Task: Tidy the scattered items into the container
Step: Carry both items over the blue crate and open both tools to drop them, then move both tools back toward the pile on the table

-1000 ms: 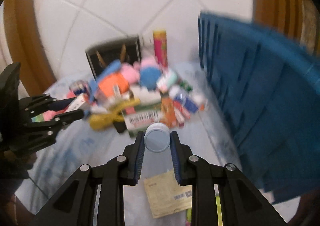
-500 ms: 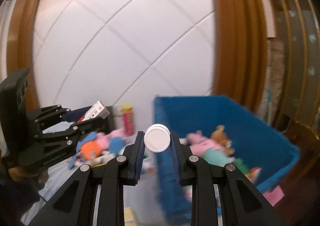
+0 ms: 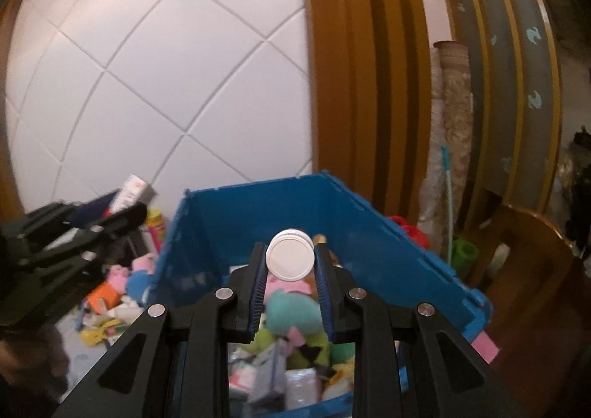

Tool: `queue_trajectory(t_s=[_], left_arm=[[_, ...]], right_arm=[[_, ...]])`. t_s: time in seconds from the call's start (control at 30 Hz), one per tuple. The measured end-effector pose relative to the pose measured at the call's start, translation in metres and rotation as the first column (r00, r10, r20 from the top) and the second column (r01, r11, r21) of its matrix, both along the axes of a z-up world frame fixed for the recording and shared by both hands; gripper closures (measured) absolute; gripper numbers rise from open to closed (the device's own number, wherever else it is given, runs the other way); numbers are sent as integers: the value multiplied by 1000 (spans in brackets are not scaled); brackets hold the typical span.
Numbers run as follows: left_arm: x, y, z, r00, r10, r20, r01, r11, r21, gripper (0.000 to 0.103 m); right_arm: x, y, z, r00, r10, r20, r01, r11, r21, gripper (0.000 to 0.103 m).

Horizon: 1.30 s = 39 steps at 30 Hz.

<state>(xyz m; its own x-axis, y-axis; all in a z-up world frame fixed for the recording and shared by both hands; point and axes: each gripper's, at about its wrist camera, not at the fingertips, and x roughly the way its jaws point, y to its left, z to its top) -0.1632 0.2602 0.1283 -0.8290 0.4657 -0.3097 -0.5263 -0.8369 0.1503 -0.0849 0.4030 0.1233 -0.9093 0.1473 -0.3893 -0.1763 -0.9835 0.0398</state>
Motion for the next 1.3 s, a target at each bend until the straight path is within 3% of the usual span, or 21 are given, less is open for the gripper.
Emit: queue_trajectory(t_s=[0.4,0.43,0.47,0.5,0.53,0.57,0.63,0.77,0.97,1.3], left_arm=[[13,23,0,999,45,-18,-46,998,-38,76],[13,26,-2,999,49,-14,-50,998,-45,72],[13,28,-3,999,52,-8,-53,997,-52,64],[13,30,-6,999,54,0,-54,996,-65,32],[16,31,-8,998,58,-6,-58,995,-77,0],[23,29,-11,997,61,-36,-64,994,-84,0],[36,26,-12,995,63,-71,-70,994,-88,0],[51,21,-12,990,94,-104,-105,989,-100,0],[67,-2,-4,984,129,-123,-136,989,-52,0],[83,-37,-11,978,176,-113,-184,981,-61,0]], right_arm=[[-27,44,-25,999,-16,41,17,999,-39,78],[-31,48,-27,999,-12,52,15,999,-45,77],[-35,50,-29,998,-5,68,8,999,-52,74],[-39,53,-31,996,3,85,2,998,-58,57],[-41,54,-33,995,8,96,-3,998,-60,23],[-39,51,-34,995,13,94,-9,999,-48,12],[-28,39,-33,998,20,59,-21,1000,17,6],[-22,28,-32,998,37,42,-39,998,43,6],[-6,20,-25,999,30,-17,-29,998,52,6],[12,-7,-23,996,91,-8,-90,994,57,6]])
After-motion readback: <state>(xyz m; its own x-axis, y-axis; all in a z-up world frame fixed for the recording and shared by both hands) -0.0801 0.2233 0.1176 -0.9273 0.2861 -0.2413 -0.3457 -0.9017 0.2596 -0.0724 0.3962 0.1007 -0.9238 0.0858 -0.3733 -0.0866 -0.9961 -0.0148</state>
